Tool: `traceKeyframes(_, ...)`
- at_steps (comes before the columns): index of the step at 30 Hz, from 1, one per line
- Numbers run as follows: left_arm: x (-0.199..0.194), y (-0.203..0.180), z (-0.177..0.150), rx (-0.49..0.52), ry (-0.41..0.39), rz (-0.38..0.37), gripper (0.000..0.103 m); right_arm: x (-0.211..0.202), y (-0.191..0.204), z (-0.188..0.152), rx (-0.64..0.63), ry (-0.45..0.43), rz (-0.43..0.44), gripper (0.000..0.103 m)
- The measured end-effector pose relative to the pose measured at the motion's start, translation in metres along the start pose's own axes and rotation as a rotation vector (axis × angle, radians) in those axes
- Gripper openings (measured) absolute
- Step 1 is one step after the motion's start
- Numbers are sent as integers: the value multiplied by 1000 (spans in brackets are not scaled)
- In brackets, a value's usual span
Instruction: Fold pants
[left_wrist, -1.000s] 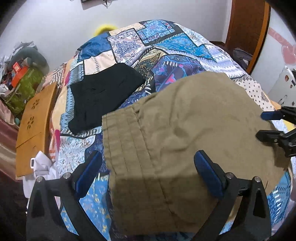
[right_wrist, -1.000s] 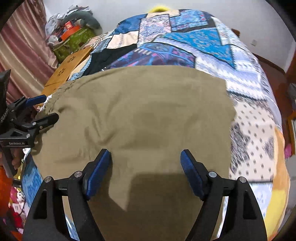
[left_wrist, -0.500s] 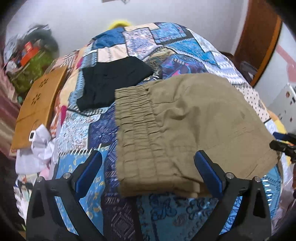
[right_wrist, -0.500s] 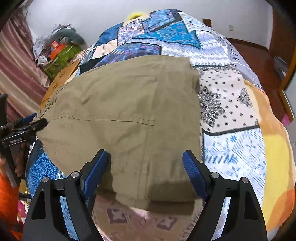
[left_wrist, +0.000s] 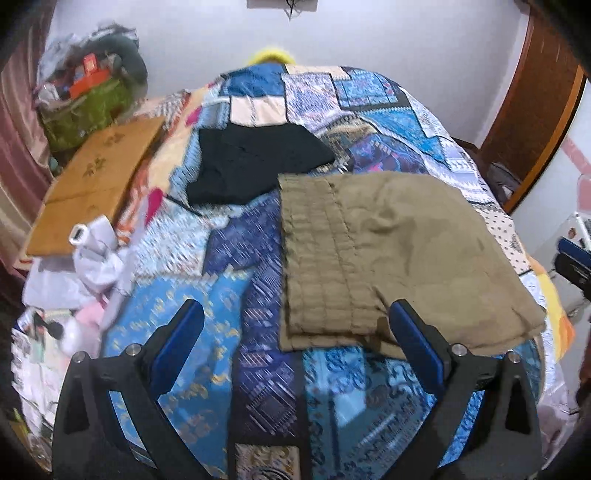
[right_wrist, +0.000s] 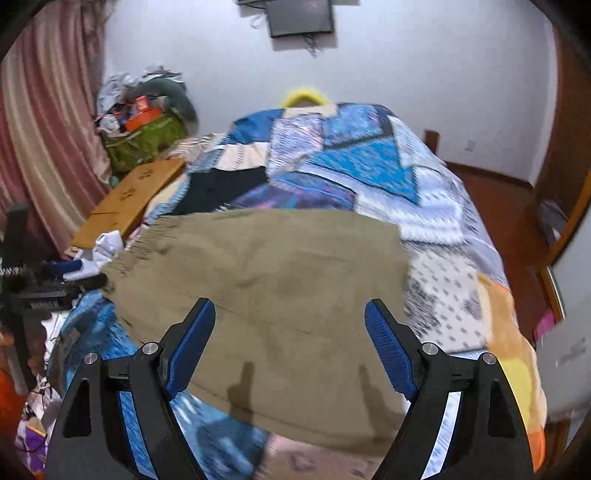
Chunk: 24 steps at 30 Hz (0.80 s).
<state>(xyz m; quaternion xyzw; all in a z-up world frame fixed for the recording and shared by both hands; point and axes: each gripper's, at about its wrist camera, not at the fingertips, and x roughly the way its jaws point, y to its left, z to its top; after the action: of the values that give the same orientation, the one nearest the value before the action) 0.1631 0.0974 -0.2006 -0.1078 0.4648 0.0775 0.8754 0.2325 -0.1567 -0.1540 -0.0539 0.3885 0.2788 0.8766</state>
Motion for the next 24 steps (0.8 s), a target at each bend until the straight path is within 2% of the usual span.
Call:
traceKeyframes(3,4,1,-9,-43,42,-70,101,20,17,-3,-20,20,10,81)
traceKeyframes(8,14,-3,-21,-100,128,-207,101,62,29,-32,-22,147,5,81)
traceKeyframes(10,18,-5,-23,-122,149,-243,102,60,30,-40,-26,119,-2,82)
traceKeyframes(13,21,-6,-21,-161,153,-301,102,57,27,-39,-26,136,11,82)
traceKeyframes(14,25,-4,-18,-200,163,-374,102,57,27,-39,-26,141,16,82)
traceKeyframes(15,27,-2,-16,-231,161,-415,102,58,28,-39,-29,143,16,83)
traceKeyframes(17,36,2,-9,-296,162,-462,102,57,29,-40,-35,141,19,83)
traceKeyframes(21,47,2,4,-346,153,-461,101,59,30,-42,-25,131,27,83)
traceKeyframes(22,49,1,7,-349,147,-439,96,59,30,-42,-25,130,28,83)
traceKeyframes(23,49,0,10,-350,136,-380,74,59,30,-42,-24,130,30,83)
traceKeyframes(24,48,-4,13,-335,125,-278,54,58,30,-42,-23,130,32,83)
